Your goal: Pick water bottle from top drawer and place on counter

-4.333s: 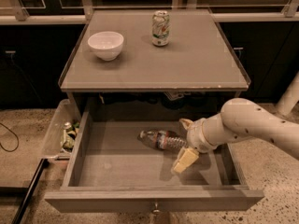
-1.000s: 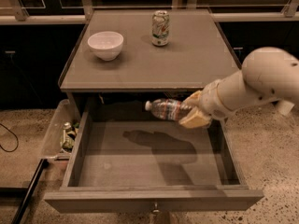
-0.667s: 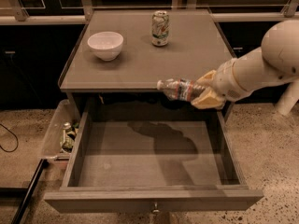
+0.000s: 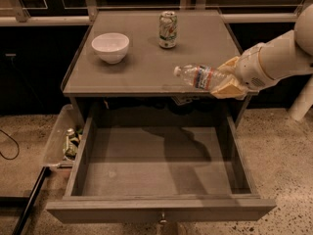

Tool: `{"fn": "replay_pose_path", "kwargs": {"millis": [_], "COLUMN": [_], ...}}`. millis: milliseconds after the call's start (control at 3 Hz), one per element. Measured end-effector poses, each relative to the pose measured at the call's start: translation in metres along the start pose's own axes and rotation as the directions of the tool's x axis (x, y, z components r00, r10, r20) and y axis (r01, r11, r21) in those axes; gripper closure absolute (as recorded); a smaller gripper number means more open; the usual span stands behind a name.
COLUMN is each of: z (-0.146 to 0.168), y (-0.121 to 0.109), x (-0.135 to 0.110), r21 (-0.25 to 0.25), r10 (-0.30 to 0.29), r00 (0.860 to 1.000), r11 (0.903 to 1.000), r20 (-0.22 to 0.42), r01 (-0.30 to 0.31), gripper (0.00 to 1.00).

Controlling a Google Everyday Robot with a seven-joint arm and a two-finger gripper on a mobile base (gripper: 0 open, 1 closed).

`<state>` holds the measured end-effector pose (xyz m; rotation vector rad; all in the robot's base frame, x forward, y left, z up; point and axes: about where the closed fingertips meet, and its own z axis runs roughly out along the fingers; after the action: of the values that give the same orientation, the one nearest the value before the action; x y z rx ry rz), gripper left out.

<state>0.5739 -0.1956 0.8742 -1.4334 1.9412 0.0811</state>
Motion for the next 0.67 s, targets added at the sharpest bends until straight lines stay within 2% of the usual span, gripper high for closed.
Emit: {"fn": "replay_pose_path", "kwargs": {"millis": [333,667], "z": [0.008,0.021], "y": [-0.014,-0.047], "x": [0.000,-0.010], "r21": [0.027,0.073], "r10": [0.002,-0.043], "r00": [1.000,0.997], "r11": [0.9996,0.9966], "r20": [0.015,0.067], "r01": [-0.003,0.038], "gripper": [1.00,1.00]}}
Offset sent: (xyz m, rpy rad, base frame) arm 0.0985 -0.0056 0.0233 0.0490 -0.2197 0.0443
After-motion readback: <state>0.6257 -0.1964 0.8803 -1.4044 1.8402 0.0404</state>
